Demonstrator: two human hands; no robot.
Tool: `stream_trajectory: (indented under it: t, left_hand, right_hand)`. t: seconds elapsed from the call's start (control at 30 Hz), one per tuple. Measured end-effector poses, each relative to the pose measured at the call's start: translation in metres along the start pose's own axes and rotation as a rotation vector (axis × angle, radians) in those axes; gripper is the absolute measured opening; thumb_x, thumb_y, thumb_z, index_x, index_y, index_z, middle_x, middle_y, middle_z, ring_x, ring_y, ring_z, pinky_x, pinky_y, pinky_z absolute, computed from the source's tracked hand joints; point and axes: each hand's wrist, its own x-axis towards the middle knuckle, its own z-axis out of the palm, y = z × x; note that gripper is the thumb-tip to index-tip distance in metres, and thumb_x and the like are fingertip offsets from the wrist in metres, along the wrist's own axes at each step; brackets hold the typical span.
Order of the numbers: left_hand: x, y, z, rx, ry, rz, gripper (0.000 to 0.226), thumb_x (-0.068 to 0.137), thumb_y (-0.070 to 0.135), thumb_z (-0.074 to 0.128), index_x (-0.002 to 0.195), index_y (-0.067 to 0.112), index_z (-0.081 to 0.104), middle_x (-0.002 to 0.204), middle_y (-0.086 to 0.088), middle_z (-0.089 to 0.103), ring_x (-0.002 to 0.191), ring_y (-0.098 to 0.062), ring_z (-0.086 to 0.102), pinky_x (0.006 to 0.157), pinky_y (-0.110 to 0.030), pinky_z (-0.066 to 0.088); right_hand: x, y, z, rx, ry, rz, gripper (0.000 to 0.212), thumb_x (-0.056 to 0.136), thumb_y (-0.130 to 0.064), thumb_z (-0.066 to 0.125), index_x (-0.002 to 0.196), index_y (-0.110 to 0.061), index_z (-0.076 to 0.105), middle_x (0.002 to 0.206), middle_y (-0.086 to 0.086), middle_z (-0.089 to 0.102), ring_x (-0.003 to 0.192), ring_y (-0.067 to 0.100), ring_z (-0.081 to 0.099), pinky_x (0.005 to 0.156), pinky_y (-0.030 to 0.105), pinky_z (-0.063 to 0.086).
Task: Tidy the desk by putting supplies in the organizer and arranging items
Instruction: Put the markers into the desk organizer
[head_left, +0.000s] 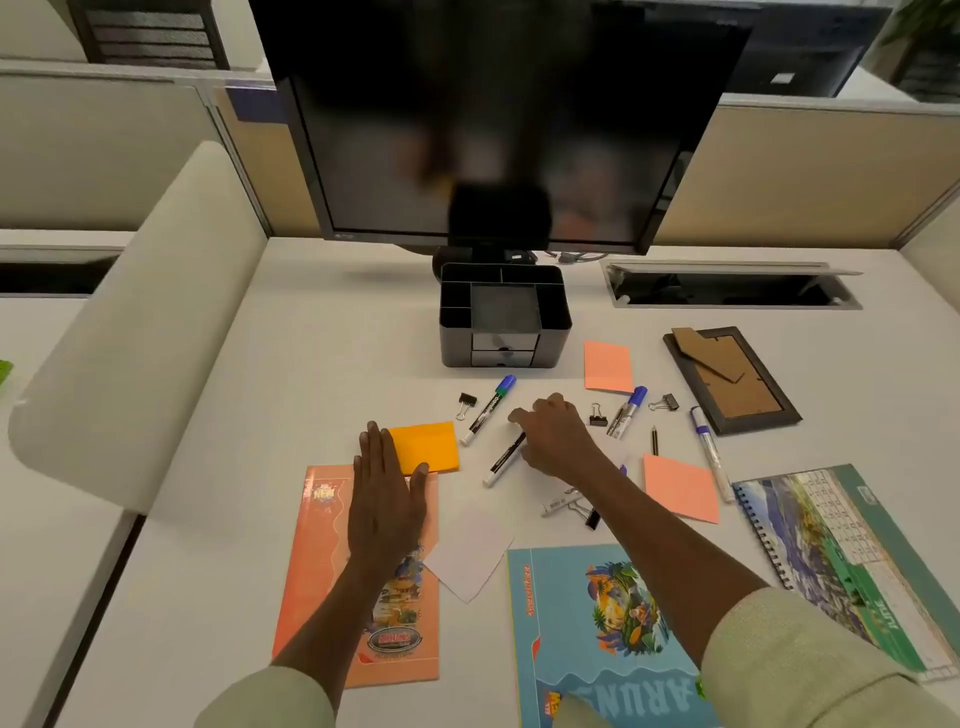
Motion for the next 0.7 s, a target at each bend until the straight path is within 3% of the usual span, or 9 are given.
stream_trajectory:
  t: [0.33, 0.57, 0.7]
  left_hand:
    - [-0.001, -0.003, 0.003, 0.042, 0.008, -0.015, 0.079, 0.095, 0.063, 0.019, 0.156, 0.014, 0.003, 0.164, -0.002, 0.000, 0.151, -0.021, 0.003, 0.121, -0.037, 0.009]
    - [-0.001, -0.002, 0.002, 0.038, 0.012, -0.035, 0.080, 0.094, 0.063, 0.020, 0.156, 0.013, 0.006, 0.164, -0.002, 0.003, 0.151, -0.022, 0.005, 0.122, -0.038, 0.011]
    - [-0.002, -0.002, 0.002, 0.060, 0.023, -0.015, 0.078, 0.096, 0.061, 0.022, 0.156, 0.012, 0.008, 0.164, -0.004, 0.005, 0.151, -0.023, 0.007, 0.122, -0.038, 0.010]
  right_hand:
    - [0.006, -0.015, 0.000, -0.066, 0.071, -0.121, 0.020, 0.094, -0.014, 0.055, 0.106, -0.017, 0.071, 0.096, 0.007, 0.062, 0.095, 0.025, 0.051, 0.080, 0.035, 0.040]
    - [0.007, -0.009, -0.011, -0.050, 0.128, -0.244, 0.014, 0.089, -0.007, 0.060, 0.095, -0.011, 0.071, 0.089, 0.008, 0.064, 0.092, 0.026, 0.054, 0.089, 0.037, 0.041]
    - [0.010, 0.001, -0.028, -0.016, 0.183, -0.227, 0.017, 0.087, -0.008, 0.064, 0.097, -0.019, 0.071, 0.091, 0.003, 0.067, 0.096, 0.023, 0.056, 0.094, 0.041, 0.042]
